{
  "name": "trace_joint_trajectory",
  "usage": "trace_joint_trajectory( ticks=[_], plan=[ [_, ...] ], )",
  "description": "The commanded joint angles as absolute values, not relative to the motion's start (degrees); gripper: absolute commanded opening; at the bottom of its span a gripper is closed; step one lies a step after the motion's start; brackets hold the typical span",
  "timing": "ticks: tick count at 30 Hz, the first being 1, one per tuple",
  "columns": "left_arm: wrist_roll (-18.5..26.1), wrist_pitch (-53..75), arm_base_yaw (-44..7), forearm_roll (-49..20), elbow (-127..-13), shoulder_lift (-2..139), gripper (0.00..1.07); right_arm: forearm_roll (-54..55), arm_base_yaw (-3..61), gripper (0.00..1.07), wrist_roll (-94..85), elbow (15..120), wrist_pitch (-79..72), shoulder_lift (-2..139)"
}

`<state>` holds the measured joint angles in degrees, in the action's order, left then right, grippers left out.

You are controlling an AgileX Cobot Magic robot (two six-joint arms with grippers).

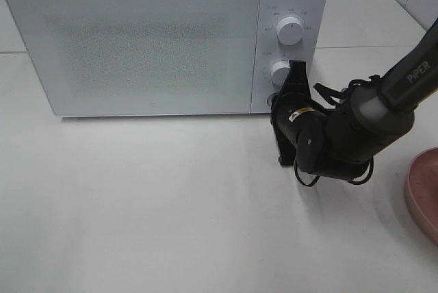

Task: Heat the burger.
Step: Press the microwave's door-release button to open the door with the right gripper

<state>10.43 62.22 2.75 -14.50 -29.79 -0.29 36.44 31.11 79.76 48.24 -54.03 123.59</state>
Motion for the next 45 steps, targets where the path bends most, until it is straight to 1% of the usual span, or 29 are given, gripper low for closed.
trace_joint_trajectory(
  ticks=[1, 11, 20, 33, 45],
  plan=[
    [10.1, 61.4, 2.6, -14.7, -29.6, -1.7, 0.98, 36.3, 30.7, 0.0, 78.6, 50.2, -55.7, 123.5],
    [10.1, 61.4, 2.6, -14.6, -29.6, -1.7, 0.98, 37.1, 30.0, 0.0, 78.0, 52.1, -60.3, 123.5],
    [10.1, 61.4, 2.6, -14.6, -29.6, -1.7, 0.98, 37.9, 30.0, 0.0, 77.9, 56.5, -64.5, 126.3],
    [10.1, 61.4, 2.6, -14.6, -29.6, -1.7, 0.98, 36.5, 30.0, 0.0, 77.8, 56.2, -62.2, 126.2],
    [10.1, 61.4, 2.6, -14.6, -29.6, -1.7, 0.98, 36.6, 30.8, 0.0, 77.5, 53.5, -58.6, 124.9]
  ],
)
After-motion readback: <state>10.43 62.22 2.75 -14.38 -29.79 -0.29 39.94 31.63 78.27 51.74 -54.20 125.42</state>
